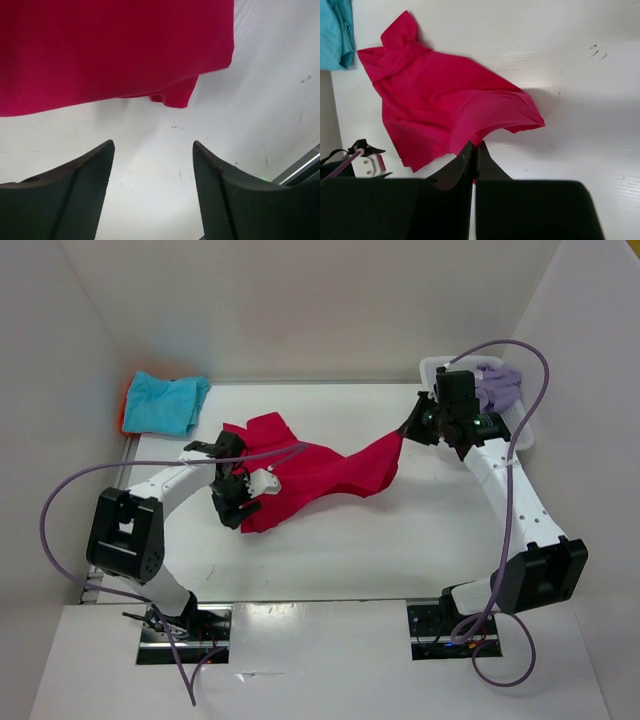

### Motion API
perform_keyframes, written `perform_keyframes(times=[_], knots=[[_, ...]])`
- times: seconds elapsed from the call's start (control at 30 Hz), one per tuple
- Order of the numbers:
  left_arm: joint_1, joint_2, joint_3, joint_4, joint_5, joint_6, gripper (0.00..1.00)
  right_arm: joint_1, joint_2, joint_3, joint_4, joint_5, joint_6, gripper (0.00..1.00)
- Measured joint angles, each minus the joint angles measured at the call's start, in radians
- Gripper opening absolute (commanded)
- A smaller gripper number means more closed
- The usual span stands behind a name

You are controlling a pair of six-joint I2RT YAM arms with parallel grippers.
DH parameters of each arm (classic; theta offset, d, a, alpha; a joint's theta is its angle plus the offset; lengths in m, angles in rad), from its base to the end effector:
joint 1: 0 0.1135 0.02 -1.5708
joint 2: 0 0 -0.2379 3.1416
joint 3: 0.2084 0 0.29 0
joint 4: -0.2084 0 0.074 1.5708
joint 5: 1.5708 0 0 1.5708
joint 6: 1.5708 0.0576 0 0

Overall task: Fold and stack the t-shirts
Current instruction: Flatten out the tshirt

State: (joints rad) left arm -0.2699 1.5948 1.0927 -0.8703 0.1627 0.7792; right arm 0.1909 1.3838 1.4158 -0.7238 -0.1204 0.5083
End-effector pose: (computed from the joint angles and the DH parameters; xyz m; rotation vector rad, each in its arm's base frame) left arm 0.3147 -0.0967 0.1391 1.4753 2.5026 -0.1564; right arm 0.3506 0.0748 0.3326 0.3000 2.2876 0.5020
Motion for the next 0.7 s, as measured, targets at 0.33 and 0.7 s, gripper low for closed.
perform_keyframes(times=[0.33, 0.7], knots=[[0.0, -0.013, -0.066, 0.011, 0.041, -0.042, 0.75, 0.0, -0.006, -0.054, 0.014, 0.012, 0.0, 0.0], [-0.001, 0.093, -0.079, 0.167, 0.104, -0.237, 0.72, 0.0, -0.011, -0.055, 0.016, 0.034, -0.001, 0.0]])
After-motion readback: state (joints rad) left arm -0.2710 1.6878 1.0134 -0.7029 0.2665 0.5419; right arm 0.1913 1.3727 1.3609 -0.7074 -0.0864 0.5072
